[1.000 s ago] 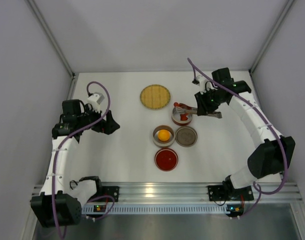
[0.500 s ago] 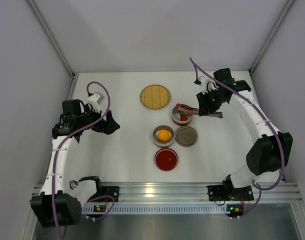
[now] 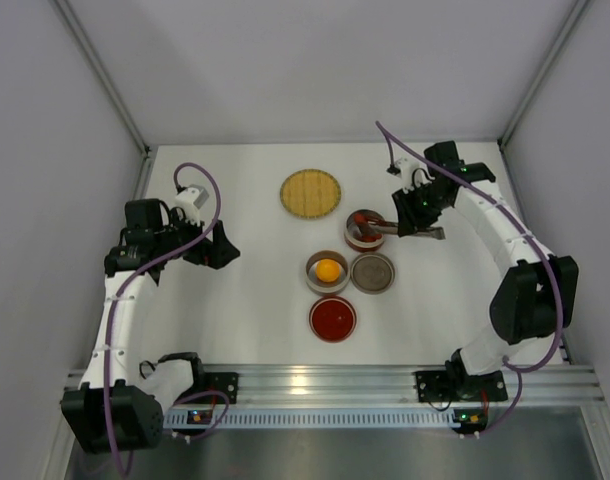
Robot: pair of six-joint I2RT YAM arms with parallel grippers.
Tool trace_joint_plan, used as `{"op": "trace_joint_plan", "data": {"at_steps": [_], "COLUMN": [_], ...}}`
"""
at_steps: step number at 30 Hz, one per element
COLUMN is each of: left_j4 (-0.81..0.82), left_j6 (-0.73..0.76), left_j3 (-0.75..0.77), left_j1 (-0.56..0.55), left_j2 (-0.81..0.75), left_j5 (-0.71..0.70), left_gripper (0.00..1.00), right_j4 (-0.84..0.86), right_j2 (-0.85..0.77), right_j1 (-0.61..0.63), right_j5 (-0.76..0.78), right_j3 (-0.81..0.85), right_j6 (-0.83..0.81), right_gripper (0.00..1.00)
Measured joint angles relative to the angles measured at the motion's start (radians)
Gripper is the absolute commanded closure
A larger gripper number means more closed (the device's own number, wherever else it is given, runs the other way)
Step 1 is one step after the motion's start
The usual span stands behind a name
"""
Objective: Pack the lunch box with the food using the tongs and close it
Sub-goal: Place the fake food in the packing box.
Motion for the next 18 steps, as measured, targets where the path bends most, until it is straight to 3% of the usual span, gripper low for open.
{"op": "trace_joint_plan", "data": {"at_steps": [3,6,7,10,18], "left_j4": [0.000,0.000,0.000,0.000,0.000], "left_j6": [0.000,0.000,0.000,0.000,0.000], "left_j3": [0.000,0.000,0.000,0.000,0.000], "left_j1": [0.000,0.000,0.000,0.000,0.000], "left_j2": [0.000,0.000,0.000,0.000,0.015], "left_j5": [0.000,0.000,0.000,0.002,0.003], "left_gripper": [0.02,0.02,0.02,0.02,0.02], "right_j4": [0.001,0.002,0.002,0.003,0.003], "right_j2": [0.010,0.016,0.017,0.019,0.027], "right_j1": [0.000,-0.004,-0.005,-0.005,-0.005], "right_j5": [0.002,0.002,0.002,0.002,0.001], "right_j3": [-0.002,-0.003,-0.003,-0.003,0.003], "right_j6": [-0.005,-0.005,-0.005,-0.005,-0.003], "right_gripper": [1.00,0.89,0.79,0.66,0.51]}}
